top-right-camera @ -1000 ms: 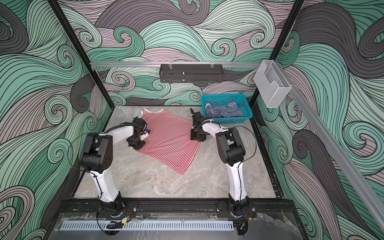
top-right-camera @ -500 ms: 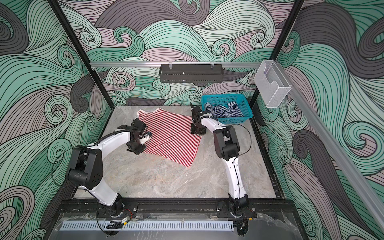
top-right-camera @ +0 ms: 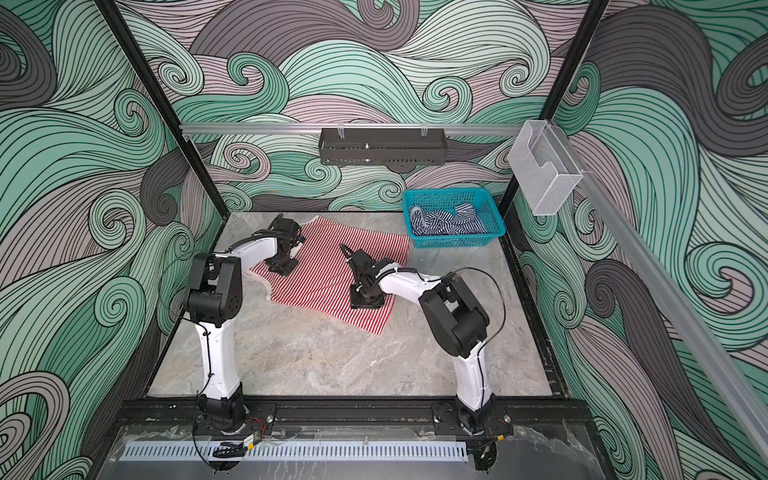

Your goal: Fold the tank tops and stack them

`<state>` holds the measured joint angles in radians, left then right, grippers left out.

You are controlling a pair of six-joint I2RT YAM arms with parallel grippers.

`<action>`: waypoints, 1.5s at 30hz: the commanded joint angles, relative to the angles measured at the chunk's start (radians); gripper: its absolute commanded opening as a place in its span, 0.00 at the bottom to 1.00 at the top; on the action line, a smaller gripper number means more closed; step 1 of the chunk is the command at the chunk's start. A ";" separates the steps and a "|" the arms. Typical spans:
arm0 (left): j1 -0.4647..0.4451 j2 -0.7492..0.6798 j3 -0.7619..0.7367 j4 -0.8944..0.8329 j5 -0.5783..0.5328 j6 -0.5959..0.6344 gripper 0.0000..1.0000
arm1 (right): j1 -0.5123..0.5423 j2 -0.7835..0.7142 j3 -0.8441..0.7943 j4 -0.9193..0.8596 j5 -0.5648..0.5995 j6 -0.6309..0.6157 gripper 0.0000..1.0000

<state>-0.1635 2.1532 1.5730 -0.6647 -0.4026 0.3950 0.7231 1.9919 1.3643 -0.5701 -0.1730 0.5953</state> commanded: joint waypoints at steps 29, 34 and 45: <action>-0.037 -0.563 -0.603 -0.109 0.084 -0.042 0.34 | -0.106 -0.123 -0.214 -0.119 0.105 -0.117 0.51; -0.045 -0.663 -0.576 -0.139 0.120 -0.058 0.36 | -0.089 -0.254 -0.214 -0.113 0.040 -0.081 0.65; -0.083 -0.769 -0.612 -0.153 0.185 -0.024 0.60 | -0.109 -0.467 -0.379 -0.128 0.033 0.069 0.54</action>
<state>-0.2409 1.4181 0.9638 -0.7937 -0.2340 0.3782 0.6224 1.5303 1.0393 -0.6640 -0.1375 0.5968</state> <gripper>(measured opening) 0.606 0.552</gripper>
